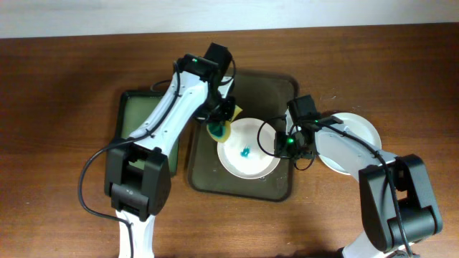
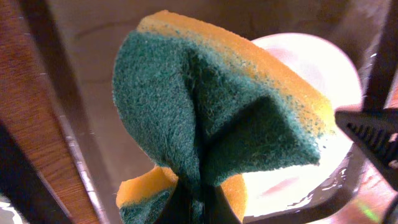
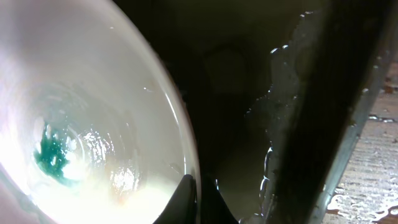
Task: Clean dirty plates on tray and stack at the side
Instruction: 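Pick up the sponge with the left gripper and bring it to the plate, then scrub the plate held by the right gripper with the sponge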
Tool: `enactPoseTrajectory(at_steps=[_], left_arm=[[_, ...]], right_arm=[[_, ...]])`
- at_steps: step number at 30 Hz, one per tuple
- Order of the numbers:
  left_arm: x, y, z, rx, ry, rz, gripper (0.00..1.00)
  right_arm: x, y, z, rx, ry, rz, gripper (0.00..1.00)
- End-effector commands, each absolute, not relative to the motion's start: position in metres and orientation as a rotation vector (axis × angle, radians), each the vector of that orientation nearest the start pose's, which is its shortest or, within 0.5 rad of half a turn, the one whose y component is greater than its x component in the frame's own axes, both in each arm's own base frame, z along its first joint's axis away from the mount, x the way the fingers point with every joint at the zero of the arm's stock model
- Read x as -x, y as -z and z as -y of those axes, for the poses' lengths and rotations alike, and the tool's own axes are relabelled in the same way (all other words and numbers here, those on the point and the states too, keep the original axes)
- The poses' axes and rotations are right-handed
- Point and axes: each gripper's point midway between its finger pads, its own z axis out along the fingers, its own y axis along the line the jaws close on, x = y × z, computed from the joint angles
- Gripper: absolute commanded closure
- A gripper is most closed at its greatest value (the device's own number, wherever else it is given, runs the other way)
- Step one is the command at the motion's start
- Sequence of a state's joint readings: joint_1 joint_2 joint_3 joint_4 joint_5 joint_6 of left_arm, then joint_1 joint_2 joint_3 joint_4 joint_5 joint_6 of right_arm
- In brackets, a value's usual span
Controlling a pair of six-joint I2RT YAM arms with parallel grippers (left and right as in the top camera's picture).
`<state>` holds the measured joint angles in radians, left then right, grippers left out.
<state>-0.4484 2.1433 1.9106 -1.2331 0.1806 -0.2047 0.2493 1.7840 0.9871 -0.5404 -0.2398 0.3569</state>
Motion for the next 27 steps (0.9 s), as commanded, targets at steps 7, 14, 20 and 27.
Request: enactPoseTrajectory(at_steps=[7,14,20,27], left_arm=[[-0.339,-0.033,0.293,-0.286,0.453,-3.249,1.0],[-0.314,0.02,0.323,-0.456,0.619,-3.336,1.0],[-0.379,0.016,0.199,-0.131,-0.348,-3.186,1.0],[-0.411,0.0,0.139,0.034,-0.517,-3.109,1.0]], right_arm=[[-0.324,0.005,-0.106,-0.176,-0.307,-2.97,0.96],[-0.323,0.004,-0.108,-0.175,-0.323,-2.972,0.96],[-0.321,0.005,-0.107,-0.218,-0.32,-2.983,0.96],[-0.32,0.005,-0.107,-0.23,-0.32,-2.986,0.96]])
